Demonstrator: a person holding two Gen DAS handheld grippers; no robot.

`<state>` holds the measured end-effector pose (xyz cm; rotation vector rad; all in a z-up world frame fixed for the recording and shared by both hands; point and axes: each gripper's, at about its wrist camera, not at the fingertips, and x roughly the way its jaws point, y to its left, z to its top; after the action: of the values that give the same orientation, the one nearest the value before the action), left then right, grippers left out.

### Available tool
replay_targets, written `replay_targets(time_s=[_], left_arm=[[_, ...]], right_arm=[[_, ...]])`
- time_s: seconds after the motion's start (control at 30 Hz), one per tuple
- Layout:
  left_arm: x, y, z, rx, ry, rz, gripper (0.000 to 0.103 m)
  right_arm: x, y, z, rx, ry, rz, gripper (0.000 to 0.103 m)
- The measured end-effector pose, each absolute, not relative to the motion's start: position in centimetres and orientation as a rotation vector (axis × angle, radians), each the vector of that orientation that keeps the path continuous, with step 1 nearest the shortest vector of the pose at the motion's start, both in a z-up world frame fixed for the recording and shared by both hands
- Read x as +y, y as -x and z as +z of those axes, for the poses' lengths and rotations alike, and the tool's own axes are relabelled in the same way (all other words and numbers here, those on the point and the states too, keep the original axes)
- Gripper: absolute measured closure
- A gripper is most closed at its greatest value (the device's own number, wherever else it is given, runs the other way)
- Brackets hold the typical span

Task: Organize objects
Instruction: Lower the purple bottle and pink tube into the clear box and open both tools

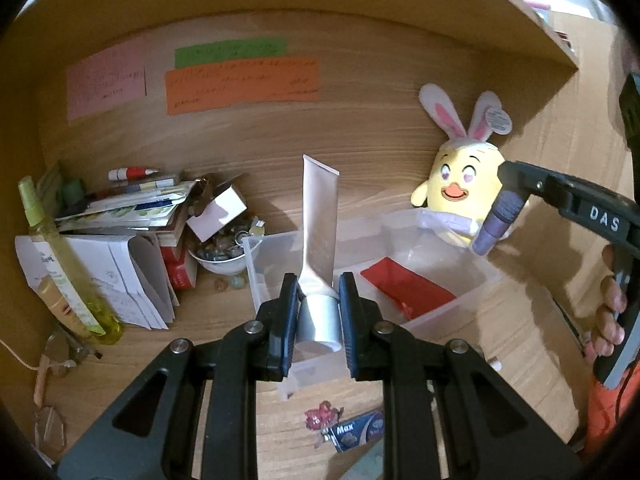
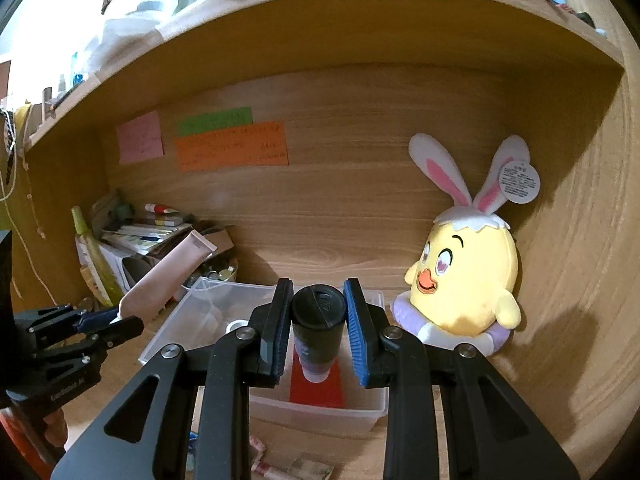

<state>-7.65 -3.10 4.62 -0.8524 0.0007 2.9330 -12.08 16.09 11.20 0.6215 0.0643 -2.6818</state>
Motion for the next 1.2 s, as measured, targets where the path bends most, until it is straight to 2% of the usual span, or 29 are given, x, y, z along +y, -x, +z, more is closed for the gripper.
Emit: replay_targets(time_s=[0.77, 1.07, 1.2], left_arm=[[-3.1, 13.7, 0.1, -0.007, 1.075, 2.867, 0.083], [-3.0, 14.1, -1.0, 0.016, 1.100, 2.871, 0.083], [-2.9, 14.0, -1.1, 0.029, 1.100, 2.867, 0.083]], right_arm=[[13.0, 16.8, 4.8, 0.362, -0.802, -2.749, 0.079], [12.0, 17.7, 3.6, 0.391, -0.840, -2.715, 0.079], [11.5, 17.8, 3.3, 0.362, -0.850, -2.685, 0.076]])
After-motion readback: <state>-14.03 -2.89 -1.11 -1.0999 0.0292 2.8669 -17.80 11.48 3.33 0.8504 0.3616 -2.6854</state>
